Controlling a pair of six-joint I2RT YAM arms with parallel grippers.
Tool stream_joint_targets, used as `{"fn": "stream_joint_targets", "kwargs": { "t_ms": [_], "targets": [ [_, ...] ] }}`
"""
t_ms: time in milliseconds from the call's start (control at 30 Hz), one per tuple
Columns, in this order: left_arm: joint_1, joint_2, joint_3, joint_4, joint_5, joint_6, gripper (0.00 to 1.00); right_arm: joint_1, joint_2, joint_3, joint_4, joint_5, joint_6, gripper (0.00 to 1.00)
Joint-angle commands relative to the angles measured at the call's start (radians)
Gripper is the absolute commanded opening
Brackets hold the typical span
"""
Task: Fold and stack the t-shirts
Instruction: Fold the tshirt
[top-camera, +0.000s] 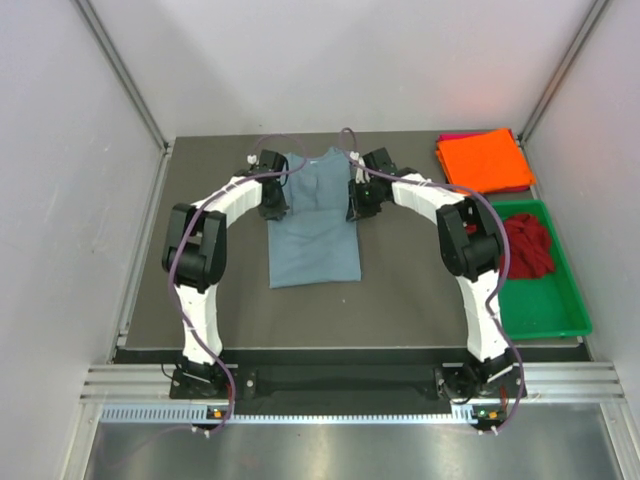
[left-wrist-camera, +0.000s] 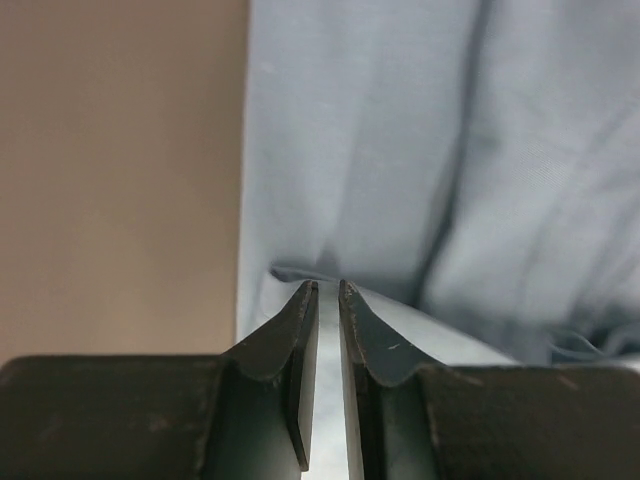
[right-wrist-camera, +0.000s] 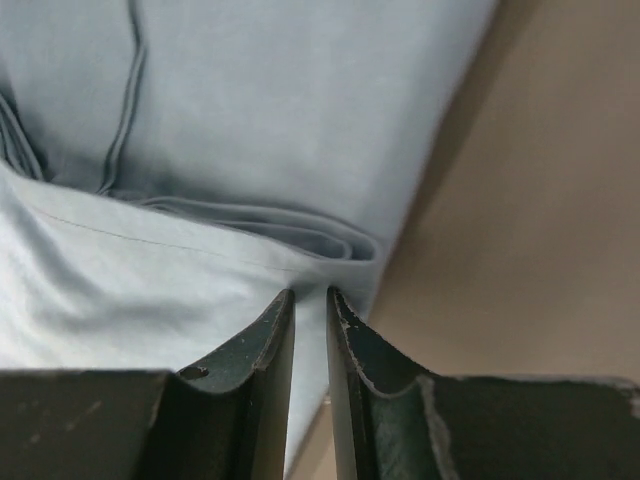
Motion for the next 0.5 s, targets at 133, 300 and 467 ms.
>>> {"fn": "stream_joint_targets", "kwargs": {
  "t_ms": [133, 300, 467],
  "targets": [
    [0.022, 0.007, 0.081, 0.058, -0.092, 0.032, 0.20, -0.038, 0.004, 0.035, 0.052, -0.029, -0.040, 0.20],
    [0.025, -0.047, 0.149, -0.091, -0.178, -0.031, 0.21, -0.039, -0.060, -0.033, 0.087, -0.044, -0.031, 0.24],
    [0.026, -0.267, -0.035, -0.059, -0.002, -0.008, 0.27, -0.041, -0.154, -0.054, -0.023, 0.021, -0.023, 0.36]
  ]
}}
